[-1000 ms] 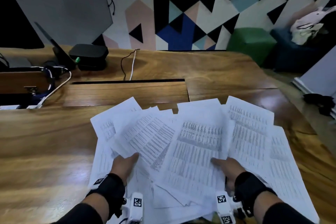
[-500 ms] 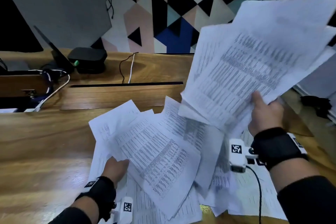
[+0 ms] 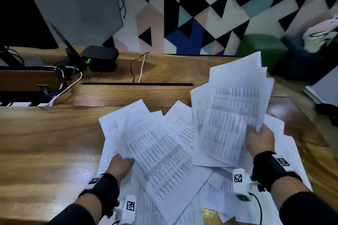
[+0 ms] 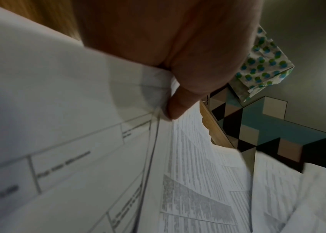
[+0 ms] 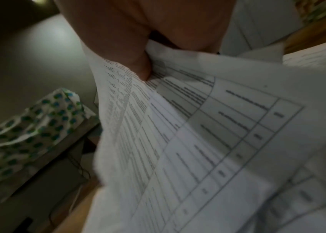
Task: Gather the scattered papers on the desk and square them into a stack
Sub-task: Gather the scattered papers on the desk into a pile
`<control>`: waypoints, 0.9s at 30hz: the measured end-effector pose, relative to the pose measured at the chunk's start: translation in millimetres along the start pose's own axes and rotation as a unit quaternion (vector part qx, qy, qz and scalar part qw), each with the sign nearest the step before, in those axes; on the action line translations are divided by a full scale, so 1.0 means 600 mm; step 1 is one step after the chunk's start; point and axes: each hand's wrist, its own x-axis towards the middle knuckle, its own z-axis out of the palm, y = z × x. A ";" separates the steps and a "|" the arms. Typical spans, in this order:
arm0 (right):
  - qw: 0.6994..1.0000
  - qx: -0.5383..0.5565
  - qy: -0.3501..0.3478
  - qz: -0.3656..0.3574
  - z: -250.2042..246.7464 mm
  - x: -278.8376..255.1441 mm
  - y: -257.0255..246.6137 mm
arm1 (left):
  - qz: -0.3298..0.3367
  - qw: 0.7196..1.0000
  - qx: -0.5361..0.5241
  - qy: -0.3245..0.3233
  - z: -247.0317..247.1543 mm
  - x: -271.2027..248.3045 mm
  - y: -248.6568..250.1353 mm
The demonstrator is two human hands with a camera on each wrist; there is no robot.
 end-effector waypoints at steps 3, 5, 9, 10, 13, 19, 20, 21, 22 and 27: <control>0.991 0.130 0.012 0.010 -0.026 0.020 -0.037 | 0.012 1.000 0.025 0.000 0.001 -0.002 0.003; 0.965 0.256 -0.047 0.031 -0.031 0.018 -0.066 | 0.008 0.999 0.034 0.000 0.001 0.001 0.001; 0.968 0.205 -0.145 0.010 0.020 -0.020 -0.078 | -0.006 0.999 0.035 -0.017 -0.002 0.004 -0.001; 0.976 0.143 -0.165 -0.003 0.043 -0.037 -0.067 | -0.018 0.999 0.027 -0.021 -0.004 0.005 -0.004; 0.962 -0.029 -0.271 0.017 0.112 -0.089 -0.008 | -0.050 0.998 -0.003 -0.044 -0.010 -0.003 -0.001; 0.895 -0.201 -0.391 0.074 0.186 -0.177 0.048 | -0.062 0.987 -0.110 -0.103 -0.012 -0.004 -0.001; 0.883 -0.212 -0.412 0.071 0.187 -0.184 0.044 | -0.061 0.985 -0.113 -0.118 -0.009 -0.005 -0.001; 0.871 -0.228 -0.430 0.070 0.188 -0.186 0.041 | -0.053 0.984 -0.107 -0.131 -0.006 -0.009 0.001; 0.862 -0.244 -0.441 0.064 0.188 -0.184 0.039 | -0.049 0.984 -0.107 -0.135 -0.004 -0.007 -0.003; 0.830 -0.316 -0.458 0.038 0.188 -0.163 0.041 | -0.030 0.995 -0.056 -0.081 0.009 -0.004 -0.020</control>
